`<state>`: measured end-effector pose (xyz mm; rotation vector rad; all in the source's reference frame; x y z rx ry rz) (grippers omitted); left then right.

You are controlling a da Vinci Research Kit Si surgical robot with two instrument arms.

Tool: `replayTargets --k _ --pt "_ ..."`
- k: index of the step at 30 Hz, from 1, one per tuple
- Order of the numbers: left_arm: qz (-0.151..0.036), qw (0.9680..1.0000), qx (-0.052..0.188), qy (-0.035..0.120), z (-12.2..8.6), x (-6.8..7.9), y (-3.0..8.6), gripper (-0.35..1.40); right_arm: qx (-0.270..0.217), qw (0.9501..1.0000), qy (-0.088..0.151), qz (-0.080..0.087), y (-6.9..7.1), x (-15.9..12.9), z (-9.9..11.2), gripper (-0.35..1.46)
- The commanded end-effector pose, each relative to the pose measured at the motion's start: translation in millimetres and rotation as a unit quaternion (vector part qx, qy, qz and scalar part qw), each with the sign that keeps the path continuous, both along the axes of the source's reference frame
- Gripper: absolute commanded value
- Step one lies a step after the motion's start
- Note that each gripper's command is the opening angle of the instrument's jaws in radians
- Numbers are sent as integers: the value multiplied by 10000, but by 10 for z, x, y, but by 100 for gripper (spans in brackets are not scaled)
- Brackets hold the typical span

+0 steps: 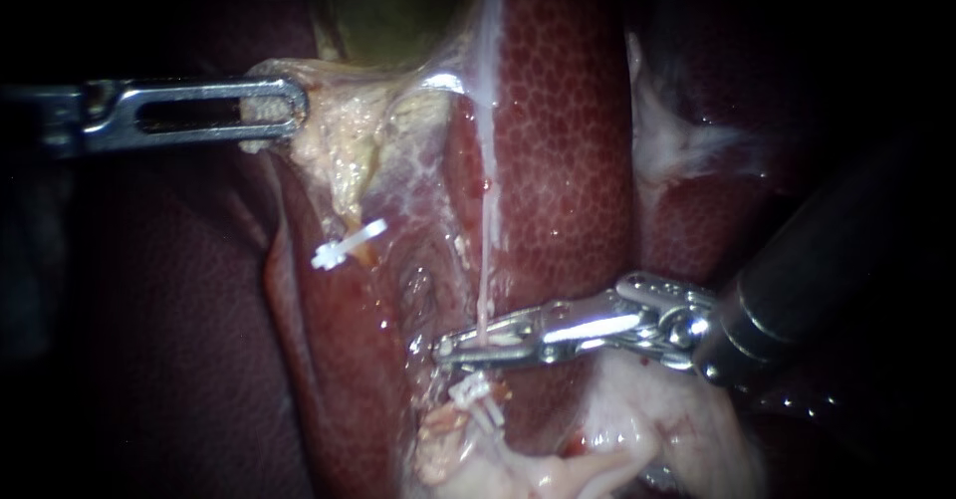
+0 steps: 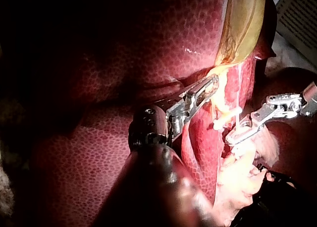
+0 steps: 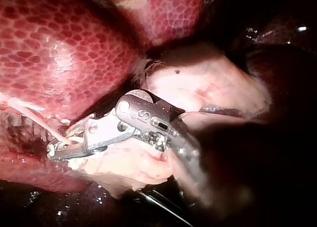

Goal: Clipping first clip right tube

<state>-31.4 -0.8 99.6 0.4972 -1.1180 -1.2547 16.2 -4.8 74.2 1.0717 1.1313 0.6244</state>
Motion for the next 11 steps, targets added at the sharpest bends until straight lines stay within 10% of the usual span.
replayTargets --k 1,11 --pt "-2 10000 1 1 0 0 0 -33 -5 10000 -11 -7 0 0 0 -35" --pt "-3 10000 1 1 0 0 0 -35 18 10000 -32 -15 -1 0 0 -35"
